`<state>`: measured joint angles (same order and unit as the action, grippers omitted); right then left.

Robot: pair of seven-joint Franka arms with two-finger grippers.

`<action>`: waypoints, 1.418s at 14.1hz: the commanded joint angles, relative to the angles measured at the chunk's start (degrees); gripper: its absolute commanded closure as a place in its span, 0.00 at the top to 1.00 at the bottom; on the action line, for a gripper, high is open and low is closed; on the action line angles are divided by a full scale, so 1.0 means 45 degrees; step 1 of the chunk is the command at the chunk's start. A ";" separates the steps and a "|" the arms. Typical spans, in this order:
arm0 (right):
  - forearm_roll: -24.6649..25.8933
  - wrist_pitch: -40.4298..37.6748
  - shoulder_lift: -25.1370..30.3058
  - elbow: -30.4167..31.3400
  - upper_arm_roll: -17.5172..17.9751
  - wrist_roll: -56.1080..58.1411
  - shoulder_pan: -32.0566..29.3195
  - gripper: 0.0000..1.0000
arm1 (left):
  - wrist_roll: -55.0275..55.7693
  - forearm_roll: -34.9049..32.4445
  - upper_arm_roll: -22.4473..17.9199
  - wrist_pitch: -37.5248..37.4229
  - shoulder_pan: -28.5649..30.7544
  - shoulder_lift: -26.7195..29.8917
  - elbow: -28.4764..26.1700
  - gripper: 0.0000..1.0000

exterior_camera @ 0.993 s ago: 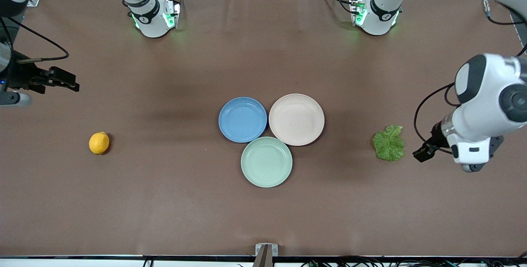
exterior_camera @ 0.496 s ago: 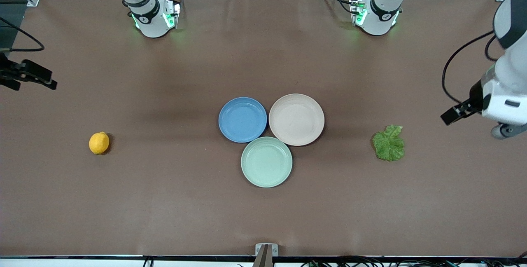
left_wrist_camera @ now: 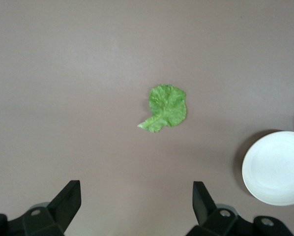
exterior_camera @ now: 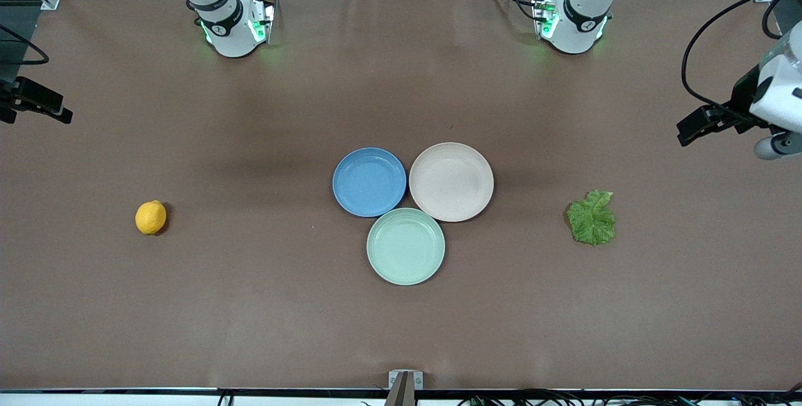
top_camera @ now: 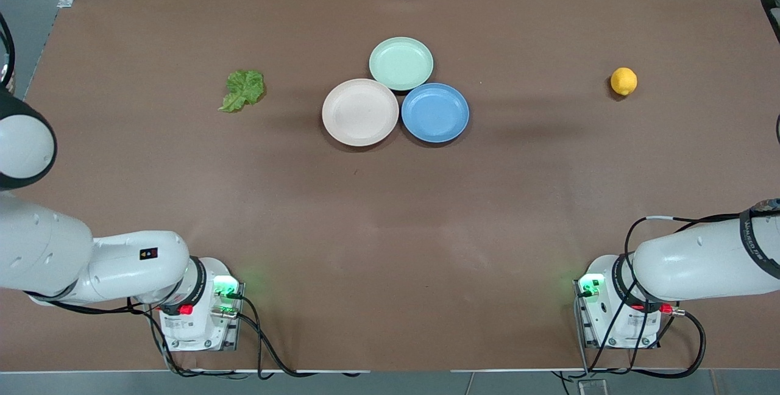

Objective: Pick lemon and lettuce from plates

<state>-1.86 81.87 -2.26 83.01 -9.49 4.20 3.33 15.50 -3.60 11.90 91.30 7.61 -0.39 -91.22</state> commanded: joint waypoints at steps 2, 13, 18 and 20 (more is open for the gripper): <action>0.0120 0.0224 0.0718 0.0752 0.0176 -0.0054 -0.0076 1.00 | -0.0377 0.0371 -0.0573 0.0044 -0.0421 0.1101 -0.1191 1.00; 0.0178 0.0224 0.0678 0.0498 0.0215 -0.0034 0.0003 1.00 | -0.1412 0.0664 -0.0770 -0.0169 -0.0832 0.1473 -0.0726 1.00; 0.0198 0.0243 0.0678 0.0498 0.0215 -0.0034 0.0022 1.00 | -0.1473 0.0547 -0.0789 -0.0679 -0.0812 0.1122 -0.0158 1.00; 0.0198 0.0243 0.0678 0.0498 0.0215 -0.0034 0.0022 1.00 | -0.1492 0.0605 -0.0789 -0.0679 -0.0812 0.0947 0.0017 1.00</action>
<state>-1.85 82.49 -0.86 83.89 -8.85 4.20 3.40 10.12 -1.61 8.48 89.49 3.82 5.28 -93.28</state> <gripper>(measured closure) 0.000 0.000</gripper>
